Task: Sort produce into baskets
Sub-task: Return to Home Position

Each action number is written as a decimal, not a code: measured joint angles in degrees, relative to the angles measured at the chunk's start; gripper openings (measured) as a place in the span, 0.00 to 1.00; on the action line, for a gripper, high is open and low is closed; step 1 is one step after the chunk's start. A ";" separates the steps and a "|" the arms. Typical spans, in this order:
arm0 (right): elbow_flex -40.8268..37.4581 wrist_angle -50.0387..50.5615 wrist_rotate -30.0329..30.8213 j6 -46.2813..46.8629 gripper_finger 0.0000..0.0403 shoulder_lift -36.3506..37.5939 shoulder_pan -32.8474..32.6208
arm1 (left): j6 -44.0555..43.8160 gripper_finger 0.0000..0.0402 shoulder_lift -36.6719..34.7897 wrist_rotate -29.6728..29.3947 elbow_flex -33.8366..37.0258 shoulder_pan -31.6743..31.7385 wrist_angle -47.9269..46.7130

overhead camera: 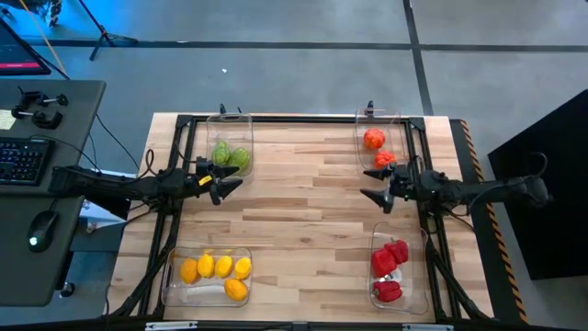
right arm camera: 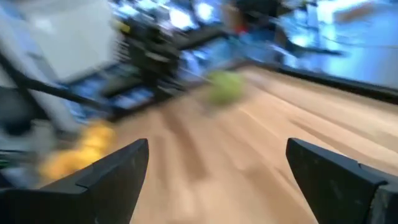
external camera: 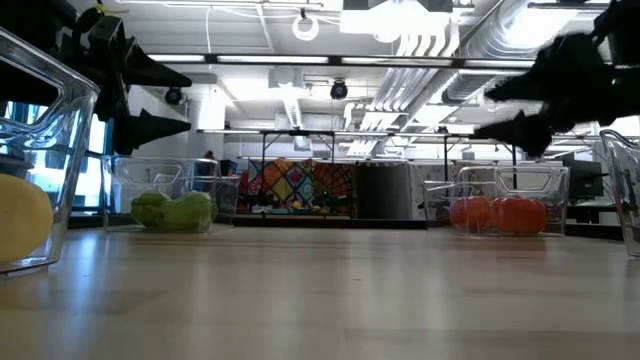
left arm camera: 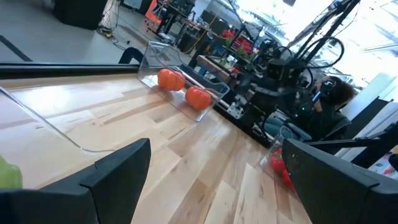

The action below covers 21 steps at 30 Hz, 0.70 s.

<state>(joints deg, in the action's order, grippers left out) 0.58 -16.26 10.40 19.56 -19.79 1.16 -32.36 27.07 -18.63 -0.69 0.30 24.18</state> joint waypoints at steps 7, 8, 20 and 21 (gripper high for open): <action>0.23 13.92 3.36 -0.86 0.92 -0.84 0.36 | 0.02 0.87 0.02 0.02 0.00 0.00 0.00; 0.32 14.77 1.47 -1.67 0.92 -1.41 0.36 | 0.00 0.87 0.00 0.00 0.00 0.00 -0.02; 0.37 15.85 -4.93 -3.09 0.92 -2.39 0.34 | 0.01 0.87 0.00 0.00 0.00 0.00 -0.17; 0.37 15.86 -4.95 -3.12 0.92 -2.39 0.34 | 0.01 0.87 0.00 0.00 0.00 0.00 -0.17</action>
<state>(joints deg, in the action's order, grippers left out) 0.95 -0.40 5.45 16.45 -22.17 1.50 -32.35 27.07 -18.63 -0.69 0.30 24.01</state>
